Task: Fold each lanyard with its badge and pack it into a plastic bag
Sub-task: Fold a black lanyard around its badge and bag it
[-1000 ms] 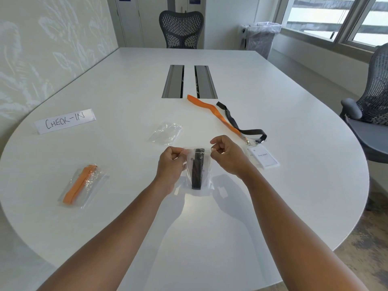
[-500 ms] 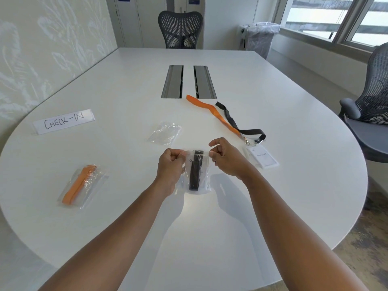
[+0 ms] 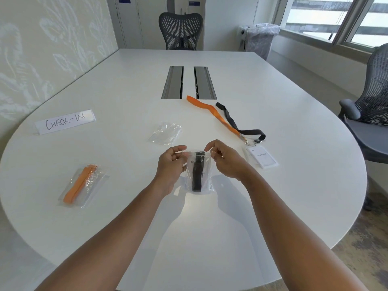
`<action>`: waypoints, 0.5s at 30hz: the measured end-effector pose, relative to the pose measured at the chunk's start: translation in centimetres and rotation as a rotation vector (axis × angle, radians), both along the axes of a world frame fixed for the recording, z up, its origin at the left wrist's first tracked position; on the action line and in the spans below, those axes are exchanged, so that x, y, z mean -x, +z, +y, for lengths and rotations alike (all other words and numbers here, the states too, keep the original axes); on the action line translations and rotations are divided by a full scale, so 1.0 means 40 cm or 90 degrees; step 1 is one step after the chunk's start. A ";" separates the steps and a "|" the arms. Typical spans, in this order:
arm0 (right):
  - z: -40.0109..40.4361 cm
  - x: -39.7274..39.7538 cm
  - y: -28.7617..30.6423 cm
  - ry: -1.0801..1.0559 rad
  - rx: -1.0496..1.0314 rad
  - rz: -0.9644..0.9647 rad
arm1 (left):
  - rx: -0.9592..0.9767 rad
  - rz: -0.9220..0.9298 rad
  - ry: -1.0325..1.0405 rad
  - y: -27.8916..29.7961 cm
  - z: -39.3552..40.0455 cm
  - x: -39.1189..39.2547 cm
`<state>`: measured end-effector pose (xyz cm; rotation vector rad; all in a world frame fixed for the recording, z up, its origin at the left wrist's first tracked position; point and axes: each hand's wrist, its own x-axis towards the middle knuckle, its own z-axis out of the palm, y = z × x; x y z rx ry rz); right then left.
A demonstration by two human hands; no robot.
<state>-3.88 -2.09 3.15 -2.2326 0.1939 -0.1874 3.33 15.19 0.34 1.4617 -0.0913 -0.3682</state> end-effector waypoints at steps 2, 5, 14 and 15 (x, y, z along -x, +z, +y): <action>0.001 0.003 0.012 0.024 0.042 0.015 | 0.004 -0.003 -0.004 0.000 0.001 0.004; 0.002 -0.002 0.025 0.038 0.093 0.026 | 0.030 0.001 -0.005 0.002 0.001 0.011; -0.006 -0.005 0.017 0.055 0.152 0.033 | 0.036 -0.009 0.007 0.000 0.000 0.021; -0.005 -0.005 0.017 0.060 0.158 0.033 | 0.033 -0.013 0.011 -0.002 -0.002 0.023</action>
